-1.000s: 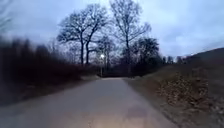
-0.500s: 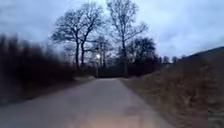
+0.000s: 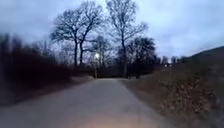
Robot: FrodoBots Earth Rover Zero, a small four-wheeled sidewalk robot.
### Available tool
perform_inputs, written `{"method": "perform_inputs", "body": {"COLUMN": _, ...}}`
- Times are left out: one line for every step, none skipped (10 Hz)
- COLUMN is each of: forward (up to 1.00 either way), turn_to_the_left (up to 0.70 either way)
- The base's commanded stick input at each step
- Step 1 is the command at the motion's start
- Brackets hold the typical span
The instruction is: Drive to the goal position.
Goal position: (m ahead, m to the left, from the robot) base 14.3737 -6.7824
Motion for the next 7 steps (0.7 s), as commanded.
{"method": "perform_inputs", "body": {"forward": 1.00, "turn_to_the_left": 0.00}}
{"method": "perform_inputs", "body": {"forward": 1.00, "turn_to_the_left": 0.00}}
{"method": "perform_inputs", "body": {"forward": 1.00, "turn_to_the_left": 0.00}}
{"method": "perform_inputs", "body": {"forward": 1.00, "turn_to_the_left": 0.00}}
{"method": "perform_inputs", "body": {"forward": 1.00, "turn_to_the_left": 0.00}}
{"method": "perform_inputs", "body": {"forward": 1.00, "turn_to_the_left": 0.00}}
{"method": "perform_inputs", "body": {"forward": 1.00, "turn_to_the_left": 0.00}}
